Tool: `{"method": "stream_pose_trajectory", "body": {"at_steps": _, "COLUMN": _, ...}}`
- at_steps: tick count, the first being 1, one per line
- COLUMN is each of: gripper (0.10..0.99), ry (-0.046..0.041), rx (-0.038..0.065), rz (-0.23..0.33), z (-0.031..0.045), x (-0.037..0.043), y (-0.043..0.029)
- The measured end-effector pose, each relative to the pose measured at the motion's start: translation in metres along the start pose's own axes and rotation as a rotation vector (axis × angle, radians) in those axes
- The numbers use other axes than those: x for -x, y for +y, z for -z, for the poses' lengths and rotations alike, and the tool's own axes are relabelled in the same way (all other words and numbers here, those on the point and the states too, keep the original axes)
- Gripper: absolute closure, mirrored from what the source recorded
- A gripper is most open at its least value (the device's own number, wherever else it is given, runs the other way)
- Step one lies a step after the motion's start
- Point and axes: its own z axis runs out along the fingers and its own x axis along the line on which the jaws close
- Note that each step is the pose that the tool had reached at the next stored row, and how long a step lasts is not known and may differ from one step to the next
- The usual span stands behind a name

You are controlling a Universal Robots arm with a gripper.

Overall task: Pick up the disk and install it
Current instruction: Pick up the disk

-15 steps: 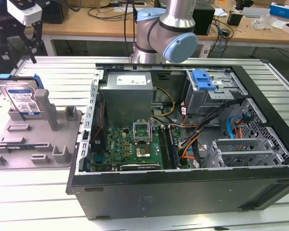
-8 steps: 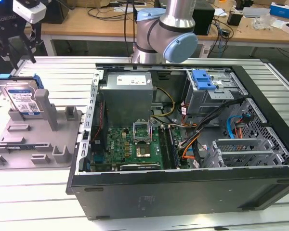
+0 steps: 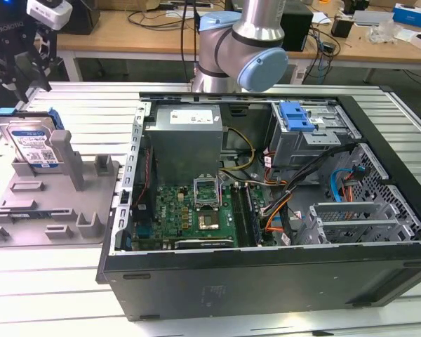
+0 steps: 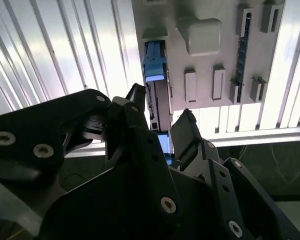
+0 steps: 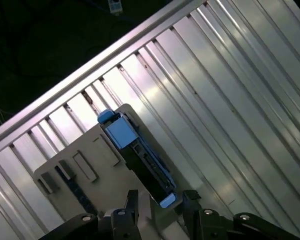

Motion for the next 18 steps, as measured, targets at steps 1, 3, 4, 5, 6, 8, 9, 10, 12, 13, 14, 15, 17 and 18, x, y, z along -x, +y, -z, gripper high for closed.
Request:
{"method": "stream_pose_trajectory", "body": {"at_steps": 1, "gripper": 0.604, "ry": 0.0008, "rx": 0.000, "rz": 0.019, "z": 0.0000, "x": 0.0000, "y": 0.0000}}
{"method": "stream_pose_trajectory", "body": {"at_steps": 3, "gripper": 0.604, "ry": 0.0035, "rx": 0.000, "rz": 0.078, "z": 0.0000, "x": 0.0000, "y": 0.0000}}
{"method": "stream_pose_trajectory", "body": {"at_steps": 4, "gripper": 0.604, "ry": 0.0043, "rx": 0.001, "rz": 0.097, "z": 0.0000, "x": 0.0000, "y": 0.0000}}
{"method": "stream_pose_trajectory", "body": {"at_steps": 5, "gripper": 0.604, "ry": 0.0052, "rx": 0.001, "rz": 0.119, "z": 0.0000, "x": 0.0000, "y": 0.0000}}
{"method": "stream_pose_trajectory", "body": {"at_steps": 6, "gripper": 0.604, "ry": 0.0060, "rx": 0.001, "rz": 0.138, "z": 0.0000, "x": 0.0000, "y": 0.0000}}
{"method": "stream_pose_trajectory", "body": {"at_steps": 8, "gripper": 0.604, "ry": 0.0081, "rx": 0.001, "rz": 0.182, "z": 0.0000, "x": 0.0000, "y": 0.0000}}
{"method": "stream_pose_trajectory", "body": {"at_steps": 9, "gripper": 0.604, "ry": 0.0090, "rx": 0.001, "rz": 0.198, "z": 0.0000, "x": 0.0000, "y": 0.0000}}
{"method": "stream_pose_trajectory", "body": {"at_steps": 10, "gripper": 0.604, "ry": 0.0097, "rx": 0.001, "rz": 0.214, "z": 0.0000, "x": 0.0000, "y": 0.0000}}
{"method": "stream_pose_trajectory", "body": {"at_steps": 12, "gripper": 0.604, "ry": 0.0113, "rx": 0.001, "rz": 0.251, "z": 0.0000, "x": 0.0000, "y": 0.0000}}
{"method": "stream_pose_trajectory", "body": {"at_steps": 13, "gripper": 0.604, "ry": 0.0132, "rx": 0.002, "rz": 0.292, "z": 0.0000, "x": 0.0000, "y": 0.0000}}
{"method": "stream_pose_trajectory", "body": {"at_steps": 14, "gripper": 0.604, "ry": 0.0148, "rx": 0.002, "rz": 0.330, "z": 0.0000, "x": 0.0000, "y": 0.0000}}
{"method": "stream_pose_trajectory", "body": {"at_steps": 15, "gripper": 0.604, "ry": 0.0155, "rx": 0.002, "rz": 0.346, "z": 0.0000, "x": 0.0000, "y": 0.0000}}
{"method": "stream_pose_trajectory", "body": {"at_steps": 17, "gripper": 0.604, "ry": 0.0187, "rx": 0.002, "rz": 0.413, "z": 0.0000, "x": 0.0000, "y": 0.0000}}
{"method": "stream_pose_trajectory", "body": {"at_steps": 18, "gripper": 0.604, "ry": 0.0206, "rx": 0.002, "rz": 0.455, "z": 0.0000, "x": 0.0000, "y": 0.0000}}
